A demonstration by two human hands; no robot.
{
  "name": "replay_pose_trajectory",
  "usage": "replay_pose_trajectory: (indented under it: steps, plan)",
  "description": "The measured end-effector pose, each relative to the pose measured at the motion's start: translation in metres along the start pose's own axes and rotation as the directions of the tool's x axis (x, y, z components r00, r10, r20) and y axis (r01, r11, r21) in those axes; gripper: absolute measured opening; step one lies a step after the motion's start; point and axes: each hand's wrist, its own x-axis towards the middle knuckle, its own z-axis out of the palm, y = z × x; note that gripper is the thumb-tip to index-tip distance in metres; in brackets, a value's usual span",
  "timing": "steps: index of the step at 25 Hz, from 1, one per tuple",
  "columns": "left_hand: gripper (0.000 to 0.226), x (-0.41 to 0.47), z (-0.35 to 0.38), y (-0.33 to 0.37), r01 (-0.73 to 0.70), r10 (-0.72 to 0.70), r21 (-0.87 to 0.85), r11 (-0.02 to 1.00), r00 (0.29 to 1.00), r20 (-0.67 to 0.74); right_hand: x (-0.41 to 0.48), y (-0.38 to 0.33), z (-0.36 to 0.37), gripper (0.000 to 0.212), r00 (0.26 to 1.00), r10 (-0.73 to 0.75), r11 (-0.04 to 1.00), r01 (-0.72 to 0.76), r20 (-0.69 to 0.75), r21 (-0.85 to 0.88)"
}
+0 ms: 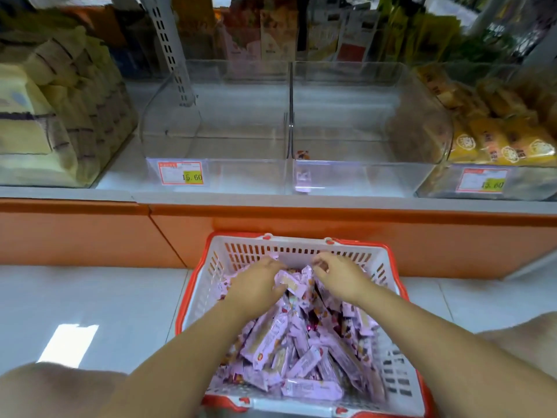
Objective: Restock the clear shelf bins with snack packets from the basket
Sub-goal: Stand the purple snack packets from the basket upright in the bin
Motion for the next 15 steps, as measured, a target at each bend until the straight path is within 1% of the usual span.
replay_pose_trajectory:
  steps: [1,3,5,6,8,9,10,11,13,14,15]
  plan:
    - [0.046,-0.005,0.014,-0.004,0.041,-0.040,-0.015,0.999,0.998,0.056,-0.002,0.013,0.014,0.029,0.998,0.034,0.998,-0.032,0.053,-0.046]
    - [0.049,-0.012,0.037,-0.011,0.112,-0.107,-0.041,0.993,0.988,0.110,-0.004,0.023,0.035,0.034,0.998,0.033,0.996,-0.029,0.046,-0.085]
    - [0.048,-0.014,0.051,-0.014,0.158,-0.151,-0.074,0.985,0.984,0.098,0.000,0.020,0.049,0.042,0.999,-0.044,0.987,0.047,0.025,-0.155]
    - [0.047,-0.013,0.054,-0.016,0.166,-0.160,-0.084,0.983,0.984,0.080,0.003,0.017,0.055,0.045,0.994,-0.092,0.972,0.102,0.057,-0.211]
    - [0.045,-0.010,0.056,-0.019,0.172,-0.167,-0.086,0.981,0.984,0.064,0.008,0.015,0.069,0.048,0.974,-0.150,0.919,0.200,0.168,-0.340]
    - [0.045,-0.009,0.057,-0.020,0.180,-0.174,-0.088,0.980,0.982,0.068,0.011,0.016,0.076,0.049,0.966,-0.145,0.895,0.221,0.215,-0.388]
    - [0.045,-0.008,0.057,-0.022,0.188,-0.182,-0.089,0.978,0.981,0.071,0.013,0.018,0.082,0.049,0.964,-0.132,0.879,0.222,0.231,-0.421]
    - [0.044,-0.008,0.056,-0.024,0.199,-0.193,-0.091,0.976,0.978,0.075,0.015,0.020,0.087,0.046,0.969,-0.127,0.876,0.209,0.210,-0.435]
    - [0.043,-0.006,0.055,-0.026,0.222,-0.215,-0.101,0.970,0.973,0.080,0.015,0.016,0.087,0.033,0.985,-0.133,0.901,0.165,0.106,-0.400]
    - [0.043,-0.005,0.052,-0.025,0.232,-0.224,-0.127,0.964,0.972,0.074,0.016,0.014,0.082,0.028,0.991,-0.124,0.943,0.131,0.040,-0.306]
    - [0.044,-0.003,0.050,-0.024,0.245,-0.237,-0.195,0.950,0.969,0.063,0.014,0.009,0.074,0.025,0.998,-0.067,0.990,0.064,-0.021,-0.122]
